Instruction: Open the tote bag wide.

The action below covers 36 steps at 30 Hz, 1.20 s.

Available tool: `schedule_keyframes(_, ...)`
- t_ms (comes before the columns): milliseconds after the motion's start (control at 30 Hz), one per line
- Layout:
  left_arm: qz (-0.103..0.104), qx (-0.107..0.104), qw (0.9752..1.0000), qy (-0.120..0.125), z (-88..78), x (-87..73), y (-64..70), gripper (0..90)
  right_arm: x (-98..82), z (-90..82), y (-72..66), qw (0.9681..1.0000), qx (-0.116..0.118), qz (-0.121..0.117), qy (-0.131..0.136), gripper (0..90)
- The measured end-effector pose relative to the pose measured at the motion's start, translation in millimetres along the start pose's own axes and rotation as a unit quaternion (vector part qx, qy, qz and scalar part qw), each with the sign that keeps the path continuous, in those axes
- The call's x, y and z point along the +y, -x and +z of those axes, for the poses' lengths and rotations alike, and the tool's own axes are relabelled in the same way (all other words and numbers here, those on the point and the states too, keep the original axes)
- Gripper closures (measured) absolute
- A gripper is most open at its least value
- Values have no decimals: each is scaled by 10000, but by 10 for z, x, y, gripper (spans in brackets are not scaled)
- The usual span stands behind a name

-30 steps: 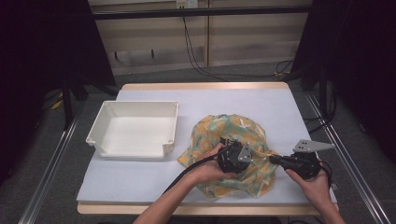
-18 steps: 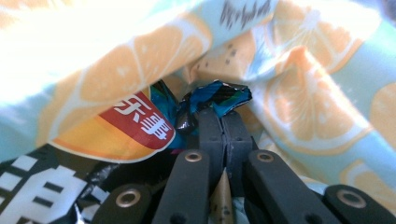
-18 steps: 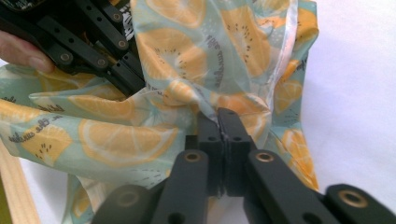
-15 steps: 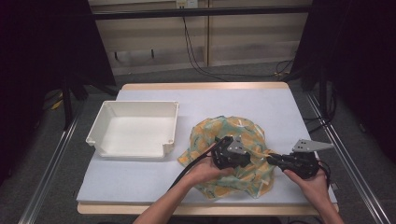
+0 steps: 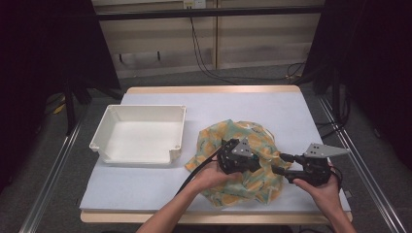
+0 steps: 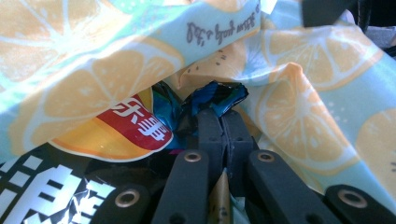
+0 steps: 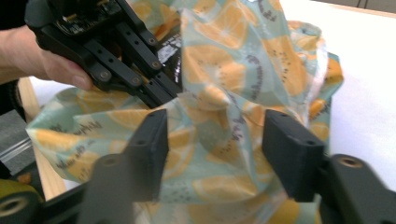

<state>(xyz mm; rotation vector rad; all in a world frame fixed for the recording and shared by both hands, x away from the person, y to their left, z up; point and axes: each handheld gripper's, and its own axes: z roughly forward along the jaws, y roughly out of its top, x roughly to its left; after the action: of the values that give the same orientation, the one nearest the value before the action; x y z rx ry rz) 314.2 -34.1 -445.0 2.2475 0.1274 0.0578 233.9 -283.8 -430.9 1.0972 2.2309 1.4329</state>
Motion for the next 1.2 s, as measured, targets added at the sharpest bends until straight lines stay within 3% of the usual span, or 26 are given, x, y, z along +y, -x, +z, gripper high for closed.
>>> schedule_keyframes(100,-54,-9,10000,73,-16,12,-2,886,6,48,-15,10000,38,17,-40,367)
schedule_keyframes(200,-80,-28,9998,173,-62,28,-7,886,1,115,-22,9999,41,-8,-138,394)
schedule_keyframes(233,-85,-52,9997,203,-83,33,-10,887,-3,135,-19,9999,30,-14,-156,433)
schedule_keyframes(367,-115,-76,9994,328,-169,42,2,887,-29,164,26,9998,27,44,-176,749)
schedule_keyframes(467,-87,-115,9990,424,-233,45,33,888,-36,158,59,9998,60,71,-147,888)
schedule_keyframes(767,17,-153,9978,652,-401,28,130,892,-77,127,172,9993,-277,171,-207,900)
schedule_keyframes(900,-59,-209,9968,772,-452,15,147,894,-115,130,239,9986,-384,242,-287,900)
schedule_keyframes(1200,8,-330,9958,853,-587,-44,194,900,-209,159,430,9947,-808,386,-509,900)
